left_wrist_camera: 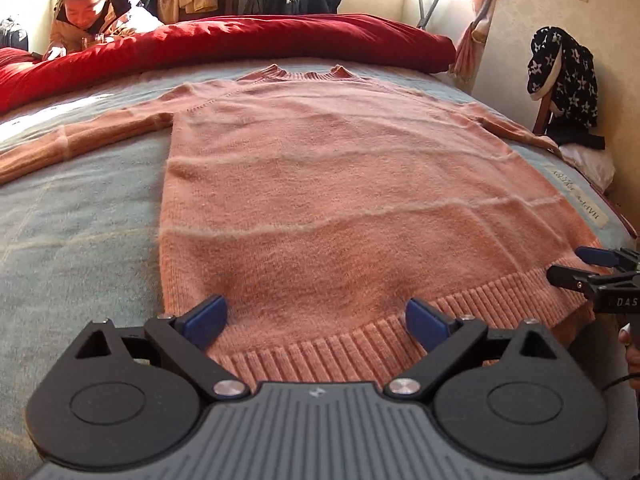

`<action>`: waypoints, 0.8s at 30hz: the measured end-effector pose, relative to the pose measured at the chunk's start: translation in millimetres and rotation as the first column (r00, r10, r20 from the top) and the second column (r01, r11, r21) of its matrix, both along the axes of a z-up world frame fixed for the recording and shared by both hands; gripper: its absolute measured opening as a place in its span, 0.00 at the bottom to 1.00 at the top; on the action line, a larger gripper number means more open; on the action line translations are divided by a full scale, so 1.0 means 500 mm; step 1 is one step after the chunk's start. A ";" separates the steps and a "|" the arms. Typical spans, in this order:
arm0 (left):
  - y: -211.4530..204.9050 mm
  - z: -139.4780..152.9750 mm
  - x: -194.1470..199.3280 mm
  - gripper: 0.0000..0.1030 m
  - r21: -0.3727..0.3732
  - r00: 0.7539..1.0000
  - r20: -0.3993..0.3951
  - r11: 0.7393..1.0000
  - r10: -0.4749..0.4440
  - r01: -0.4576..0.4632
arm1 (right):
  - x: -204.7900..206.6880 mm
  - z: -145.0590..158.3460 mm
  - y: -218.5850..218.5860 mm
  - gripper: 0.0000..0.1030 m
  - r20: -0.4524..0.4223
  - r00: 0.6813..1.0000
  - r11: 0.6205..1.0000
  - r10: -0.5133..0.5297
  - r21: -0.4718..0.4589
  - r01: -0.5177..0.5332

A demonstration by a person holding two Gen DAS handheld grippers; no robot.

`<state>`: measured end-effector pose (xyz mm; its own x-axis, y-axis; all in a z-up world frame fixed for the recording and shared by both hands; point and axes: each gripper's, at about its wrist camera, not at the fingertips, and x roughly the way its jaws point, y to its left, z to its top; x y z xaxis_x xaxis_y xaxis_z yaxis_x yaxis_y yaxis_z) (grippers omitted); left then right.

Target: Fold clothes

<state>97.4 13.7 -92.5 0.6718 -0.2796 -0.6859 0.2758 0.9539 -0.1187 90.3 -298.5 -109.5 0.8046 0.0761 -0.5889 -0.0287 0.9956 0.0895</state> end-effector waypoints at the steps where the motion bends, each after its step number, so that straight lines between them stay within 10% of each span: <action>1: 0.004 -0.001 -0.014 0.93 -0.007 1.000 -0.001 1.000 0.006 -0.006 | 0.000 -0.001 0.001 1.00 0.002 1.000 1.000 -0.002 -0.001 0.002; 17: -0.001 0.008 -0.007 0.93 -0.008 1.000 -0.010 1.000 -0.002 0.002 | 0.017 0.055 0.013 1.00 -0.024 0.999 0.999 -0.039 0.032 0.039; 24: 0.103 0.108 0.046 0.93 -0.065 0.996 0.024 0.995 0.082 -0.080 | 0.210 0.152 0.117 1.00 -0.017 0.992 0.983 0.125 0.136 -0.121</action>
<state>120.2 65.0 -38.3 0.7116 -0.2658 -0.6504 0.2015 0.9640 -0.1735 195.5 -239.9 -33.4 0.7689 0.2538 -0.5869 -0.1462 0.9633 0.2251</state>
